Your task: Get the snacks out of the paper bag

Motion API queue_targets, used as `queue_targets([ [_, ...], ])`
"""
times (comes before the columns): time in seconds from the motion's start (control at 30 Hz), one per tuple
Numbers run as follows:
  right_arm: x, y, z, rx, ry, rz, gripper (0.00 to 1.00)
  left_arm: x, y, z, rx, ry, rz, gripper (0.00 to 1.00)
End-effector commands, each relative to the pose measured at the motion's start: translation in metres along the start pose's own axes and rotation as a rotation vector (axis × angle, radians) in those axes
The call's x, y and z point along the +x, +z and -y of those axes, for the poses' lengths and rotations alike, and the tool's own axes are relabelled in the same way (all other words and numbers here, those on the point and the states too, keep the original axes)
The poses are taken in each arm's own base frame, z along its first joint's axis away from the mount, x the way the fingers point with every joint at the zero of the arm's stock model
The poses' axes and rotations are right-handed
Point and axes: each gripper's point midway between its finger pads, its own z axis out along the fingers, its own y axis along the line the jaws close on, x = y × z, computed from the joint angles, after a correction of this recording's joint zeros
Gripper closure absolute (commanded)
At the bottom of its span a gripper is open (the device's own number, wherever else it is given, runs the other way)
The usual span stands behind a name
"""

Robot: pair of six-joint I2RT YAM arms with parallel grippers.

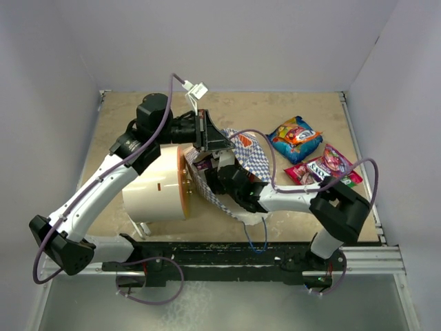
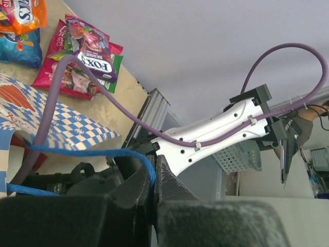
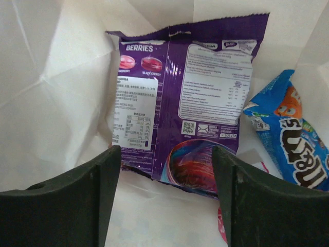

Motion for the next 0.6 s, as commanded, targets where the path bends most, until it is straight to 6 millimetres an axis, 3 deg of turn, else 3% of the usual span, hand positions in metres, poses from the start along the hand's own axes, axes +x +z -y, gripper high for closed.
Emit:
queue_targets([
  [0.0, 0.006, 0.016, 0.001, 0.043, 0.037, -0.005, 0.23, -0.013, -0.003, 0.023, 0.053, 0.039, 0.039, 1.00],
  [0.13, 0.023, 0.024, 0.001, 0.041, 0.017, -0.031, 0.13, -0.014, -0.001, 0.016, 0.026, 0.025, 0.047, 1.00],
  [0.33, 0.051, 0.041, 0.000, 0.043, -0.023, -0.090, 0.13, -0.016, 0.000, 0.009, -0.023, 0.024, 0.043, 1.00],
  [0.47, 0.059, 0.046, 0.002, 0.051, -0.045, -0.107, 0.27, -0.017, -0.002, -0.004, -0.109, 0.019, 0.046, 1.00],
  [0.57, 0.049, 0.043, -0.001, 0.017, -0.072, -0.069, 0.52, -0.019, -0.004, -0.010, -0.143, 0.019, 0.055, 1.00],
])
